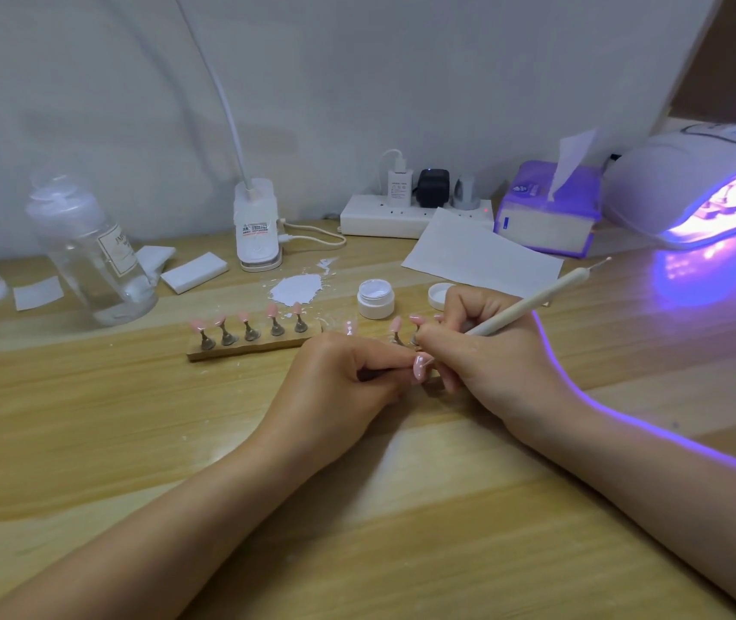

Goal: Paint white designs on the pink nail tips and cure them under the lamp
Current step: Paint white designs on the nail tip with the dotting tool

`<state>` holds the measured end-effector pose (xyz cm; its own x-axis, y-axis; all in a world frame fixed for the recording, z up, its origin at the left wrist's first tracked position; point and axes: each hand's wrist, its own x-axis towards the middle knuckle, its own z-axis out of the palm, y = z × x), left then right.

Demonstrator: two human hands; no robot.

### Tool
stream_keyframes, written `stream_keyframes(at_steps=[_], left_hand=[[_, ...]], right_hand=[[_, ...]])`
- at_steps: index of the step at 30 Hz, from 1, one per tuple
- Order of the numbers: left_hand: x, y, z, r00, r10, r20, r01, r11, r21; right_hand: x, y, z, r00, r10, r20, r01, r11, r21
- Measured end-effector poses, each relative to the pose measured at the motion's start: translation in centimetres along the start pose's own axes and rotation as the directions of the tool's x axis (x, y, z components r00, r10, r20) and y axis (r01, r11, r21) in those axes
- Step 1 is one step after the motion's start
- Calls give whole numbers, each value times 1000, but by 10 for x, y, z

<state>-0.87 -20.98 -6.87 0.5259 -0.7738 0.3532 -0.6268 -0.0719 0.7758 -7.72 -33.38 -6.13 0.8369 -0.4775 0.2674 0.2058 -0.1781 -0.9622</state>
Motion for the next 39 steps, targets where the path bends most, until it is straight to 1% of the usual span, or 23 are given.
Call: stream_keyframes(at_steps=[4, 13, 22, 30, 35, 39], left_hand=[[-1, 1, 0, 1000, 18, 0, -18, 1000, 16], [1, 1, 0, 1000, 3, 1, -3, 1000, 4], [1, 3, 0, 999, 44, 1, -44, 998, 37], [0, 0, 0, 1000, 5, -16, -5, 1000, 7], [0, 0, 0, 999, 28, -18, -28, 999, 31], [0, 0, 1, 999, 17, -30, -17, 1000, 11]], right_hand=[[-1, 0, 1, 1000, -7, 1, 7, 1000, 0], [0, 0, 1, 1000, -5, -14, 5, 1000, -3], [0, 1, 1, 1000, -22, -20, 22, 1000, 0], [2, 4, -1, 999, -44, -21, 45, 999, 21], [2, 5, 0, 998, -57, -7, 57, 998, 18], [2, 4, 0, 999, -46, -27, 47, 998, 46]])
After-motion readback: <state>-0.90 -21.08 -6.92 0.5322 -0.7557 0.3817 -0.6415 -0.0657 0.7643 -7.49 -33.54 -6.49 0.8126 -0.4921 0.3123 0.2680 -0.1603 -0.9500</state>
